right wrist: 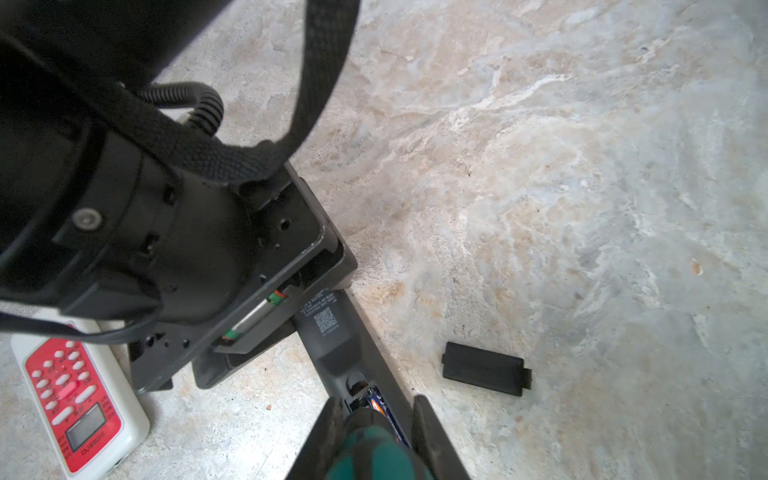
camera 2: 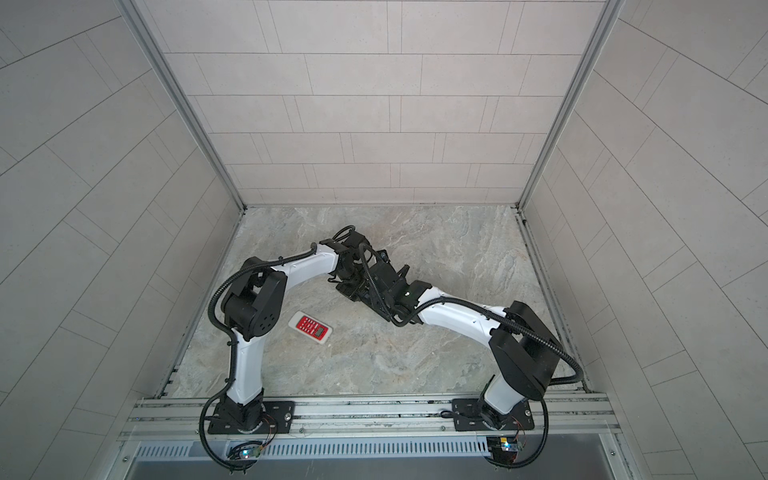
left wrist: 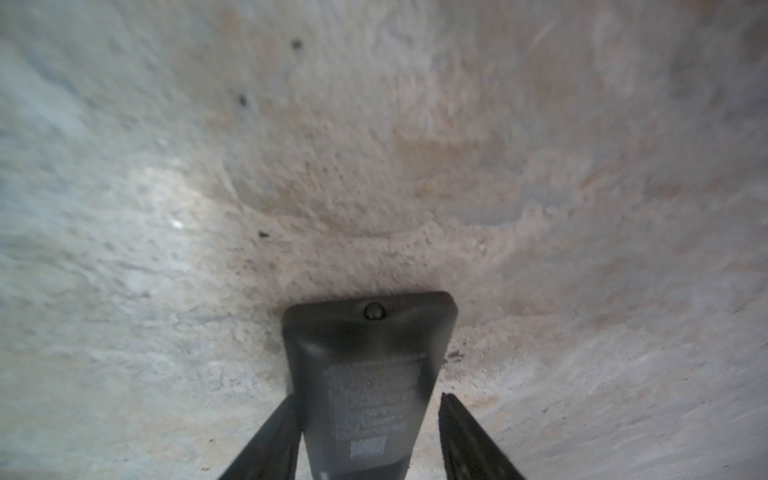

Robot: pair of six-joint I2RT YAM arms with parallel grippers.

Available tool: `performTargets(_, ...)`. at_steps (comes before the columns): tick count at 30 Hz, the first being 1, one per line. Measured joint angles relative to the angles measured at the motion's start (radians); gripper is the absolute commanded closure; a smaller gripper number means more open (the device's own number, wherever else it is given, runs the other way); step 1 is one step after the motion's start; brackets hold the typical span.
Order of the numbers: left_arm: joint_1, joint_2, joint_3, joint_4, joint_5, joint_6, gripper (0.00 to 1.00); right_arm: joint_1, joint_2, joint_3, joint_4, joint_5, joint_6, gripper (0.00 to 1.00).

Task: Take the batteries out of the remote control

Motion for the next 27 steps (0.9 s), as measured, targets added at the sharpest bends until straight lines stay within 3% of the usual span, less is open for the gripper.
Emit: performTargets(27, 0.000, 0.000, 0.000, 0.000, -0.001, -0.007, 0.41, 0.016, 0.045, 0.043, -0.030, -0.002, -0.001, 1.00)
